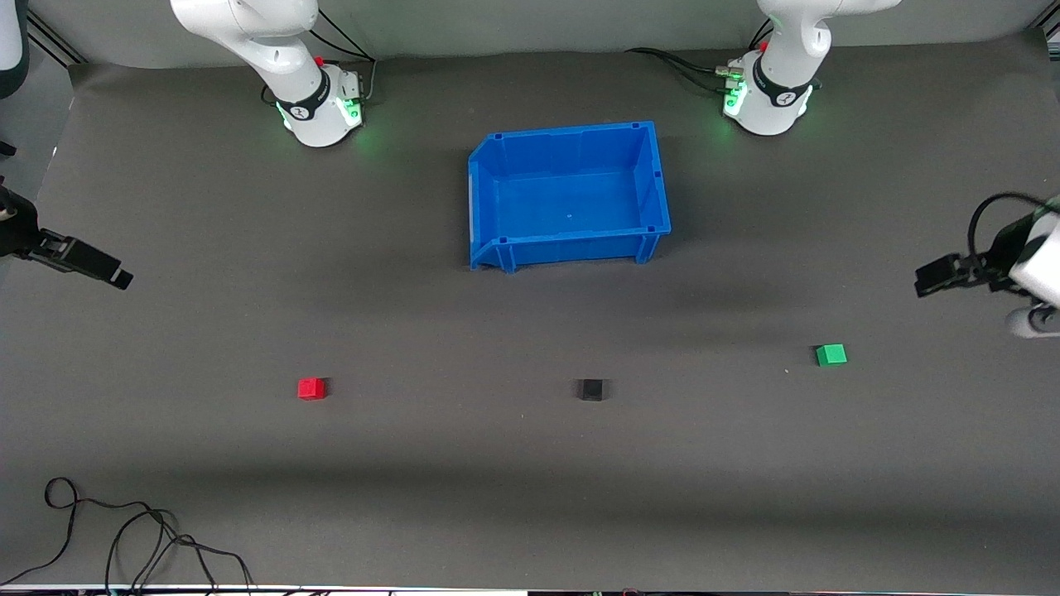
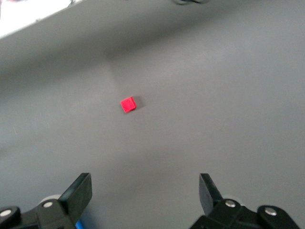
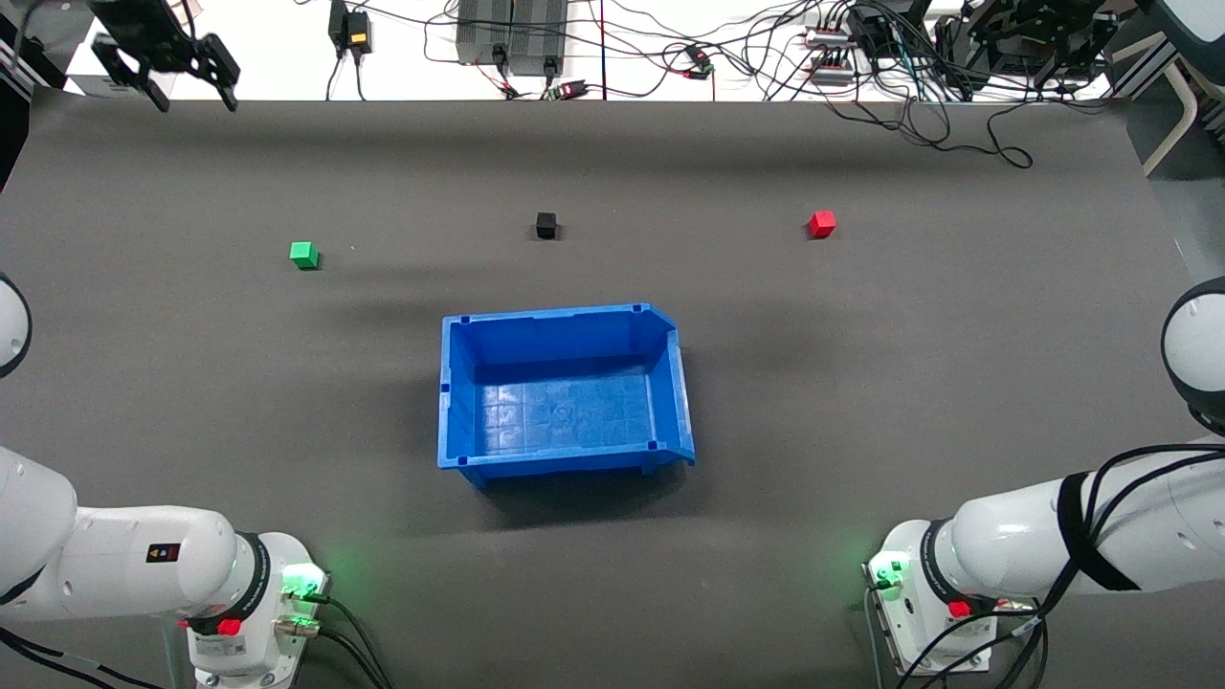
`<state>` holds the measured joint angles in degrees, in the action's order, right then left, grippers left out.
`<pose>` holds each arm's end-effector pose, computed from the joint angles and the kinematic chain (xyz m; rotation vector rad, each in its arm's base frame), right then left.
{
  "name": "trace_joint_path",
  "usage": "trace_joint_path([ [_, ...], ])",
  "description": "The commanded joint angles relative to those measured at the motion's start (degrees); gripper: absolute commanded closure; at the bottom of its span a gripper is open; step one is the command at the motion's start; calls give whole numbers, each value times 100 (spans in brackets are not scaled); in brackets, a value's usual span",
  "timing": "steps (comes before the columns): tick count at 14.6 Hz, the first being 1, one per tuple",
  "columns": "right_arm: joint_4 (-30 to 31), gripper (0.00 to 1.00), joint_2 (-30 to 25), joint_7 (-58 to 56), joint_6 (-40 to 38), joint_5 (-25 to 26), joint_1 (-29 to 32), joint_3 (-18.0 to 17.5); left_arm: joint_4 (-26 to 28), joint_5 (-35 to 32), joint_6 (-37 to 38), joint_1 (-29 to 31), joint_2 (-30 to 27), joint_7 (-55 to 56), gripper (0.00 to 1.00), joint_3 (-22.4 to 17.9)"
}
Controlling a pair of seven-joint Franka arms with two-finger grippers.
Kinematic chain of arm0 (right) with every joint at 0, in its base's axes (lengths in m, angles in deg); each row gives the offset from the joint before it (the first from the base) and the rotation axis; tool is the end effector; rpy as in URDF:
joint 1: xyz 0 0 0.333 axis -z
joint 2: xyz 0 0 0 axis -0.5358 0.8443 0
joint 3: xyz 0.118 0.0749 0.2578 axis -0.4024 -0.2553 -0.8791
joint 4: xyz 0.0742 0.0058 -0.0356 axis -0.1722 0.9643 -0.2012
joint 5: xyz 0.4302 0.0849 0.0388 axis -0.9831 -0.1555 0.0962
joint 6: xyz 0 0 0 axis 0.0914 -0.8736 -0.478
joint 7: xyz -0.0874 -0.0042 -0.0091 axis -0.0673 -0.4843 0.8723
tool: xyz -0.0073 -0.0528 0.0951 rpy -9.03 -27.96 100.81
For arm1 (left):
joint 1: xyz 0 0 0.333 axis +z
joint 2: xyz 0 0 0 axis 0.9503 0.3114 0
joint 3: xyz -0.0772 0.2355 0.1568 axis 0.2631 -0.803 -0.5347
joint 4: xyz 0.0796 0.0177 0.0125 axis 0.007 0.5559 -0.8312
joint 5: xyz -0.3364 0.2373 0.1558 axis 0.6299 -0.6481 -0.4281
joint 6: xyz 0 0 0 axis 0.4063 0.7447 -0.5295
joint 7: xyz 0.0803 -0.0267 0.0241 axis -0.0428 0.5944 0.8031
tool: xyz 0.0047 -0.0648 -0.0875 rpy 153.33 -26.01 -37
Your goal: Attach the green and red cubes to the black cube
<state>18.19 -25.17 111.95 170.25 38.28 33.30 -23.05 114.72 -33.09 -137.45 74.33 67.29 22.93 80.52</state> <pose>0.6247 -0.0266 0.5911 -2.9994 0.7800 -0.0509 0.6503 0.0223 0.4955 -3.1037 -0.1123 0.1077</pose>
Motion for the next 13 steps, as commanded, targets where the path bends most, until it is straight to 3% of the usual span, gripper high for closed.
trace_joint_path([
  [1,-223,0,197,1948,-55,-134,-20,-35,223,144,-215,209,179,485,2,1],
  [4,-249,0,330,3215,-73,-925,59,26,223,144,-189,280,435,2142,0,-8],
  [5,-267,0,382,3811,-64,-943,59,26,232,66,-232,350,584,2985,0,1],
  [7,-625,0,697,4640,-38,-996,41,26,415,91,-459,403,629,3378,0,1],
  [13,-1286,0,1761,5312,-29,-1471,85,35,548,856,-952,842,901,5783,0,1],
])
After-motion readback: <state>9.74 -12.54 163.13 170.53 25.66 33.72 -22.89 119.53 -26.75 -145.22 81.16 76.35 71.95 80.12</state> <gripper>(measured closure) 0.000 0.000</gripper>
